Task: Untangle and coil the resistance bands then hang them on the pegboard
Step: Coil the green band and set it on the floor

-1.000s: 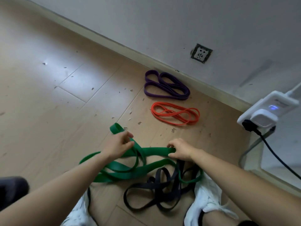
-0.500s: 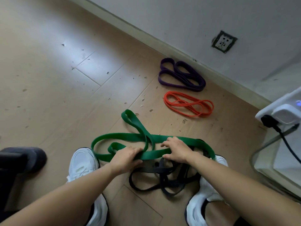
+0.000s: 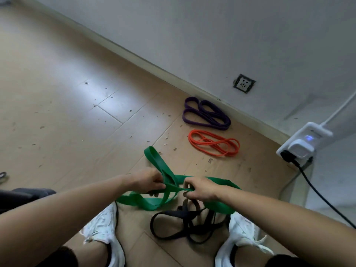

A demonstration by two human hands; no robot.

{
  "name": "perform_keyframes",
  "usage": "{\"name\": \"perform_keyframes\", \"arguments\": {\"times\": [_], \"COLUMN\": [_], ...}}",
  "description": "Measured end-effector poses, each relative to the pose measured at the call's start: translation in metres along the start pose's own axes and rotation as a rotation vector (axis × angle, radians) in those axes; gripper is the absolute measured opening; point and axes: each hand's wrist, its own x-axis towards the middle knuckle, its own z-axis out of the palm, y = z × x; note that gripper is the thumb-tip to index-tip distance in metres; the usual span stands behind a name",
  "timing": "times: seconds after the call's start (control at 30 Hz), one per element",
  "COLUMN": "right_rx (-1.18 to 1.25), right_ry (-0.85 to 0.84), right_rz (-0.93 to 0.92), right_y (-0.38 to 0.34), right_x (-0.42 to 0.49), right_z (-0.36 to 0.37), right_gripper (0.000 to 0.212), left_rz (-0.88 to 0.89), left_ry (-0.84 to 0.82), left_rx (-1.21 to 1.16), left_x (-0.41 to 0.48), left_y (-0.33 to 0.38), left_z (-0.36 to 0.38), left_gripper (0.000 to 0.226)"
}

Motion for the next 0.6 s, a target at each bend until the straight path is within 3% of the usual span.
{"name": "perform_keyframes", "arguments": {"times": [0.2,0.37,0.6], "right_rx": [0.177,0.325,0.531], "right_ry": [0.139,0.182,0.217], "right_rz": [-0.051,-0.090,-0.215], "right_y": [-0.020,-0.041,-0.077], "right_x": [-0.046,-0.093,-0.157], "right_z": [-0.052,-0.100,-0.178], "right_gripper": [0.006,0.013,0.016], "left_rz": [0.038,0.143,0.303], "left_ry": [0.199,0.181,0.400], "left_rx": [-0.189,-0.217,-0.218], "left_x": [-0.040,-0.082,-0.141], "left_y": [0.047,0.091,0.149], "left_z": [-0.059,-0.102,-0.164], "left_gripper": [0.020,0.017,0.021]}}
